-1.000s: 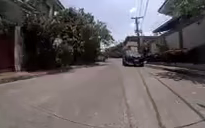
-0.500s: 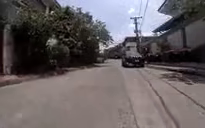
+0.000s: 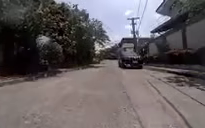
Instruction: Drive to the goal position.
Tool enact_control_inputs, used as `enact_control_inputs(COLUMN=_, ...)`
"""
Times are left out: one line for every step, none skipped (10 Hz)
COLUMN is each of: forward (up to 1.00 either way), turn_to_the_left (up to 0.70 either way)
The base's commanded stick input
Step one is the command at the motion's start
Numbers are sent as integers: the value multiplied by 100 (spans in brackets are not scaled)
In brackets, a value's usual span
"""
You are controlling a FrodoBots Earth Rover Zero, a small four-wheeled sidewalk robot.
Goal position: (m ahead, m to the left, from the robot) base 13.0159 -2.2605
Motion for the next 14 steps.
enact_control_inputs(forward=100, turn_to_the_left=0)
enact_control_inputs(forward=100, turn_to_the_left=0)
enact_control_inputs(forward=100, turn_to_the_left=0)
enact_control_inputs(forward=100, turn_to_the_left=0)
enact_control_inputs(forward=100, turn_to_the_left=0)
enact_control_inputs(forward=100, turn_to_the_left=-21)
enact_control_inputs(forward=100, turn_to_the_left=-38)
enact_control_inputs(forward=100, turn_to_the_left=-39)
enact_control_inputs(forward=100, turn_to_the_left=-29)
enact_control_inputs(forward=100, turn_to_the_left=-8)
enact_control_inputs(forward=100, turn_to_the_left=0)
enact_control_inputs(forward=100, turn_to_the_left=0)
enact_control_inputs(forward=100, turn_to_the_left=0)
enact_control_inputs(forward=100, turn_to_the_left=0)
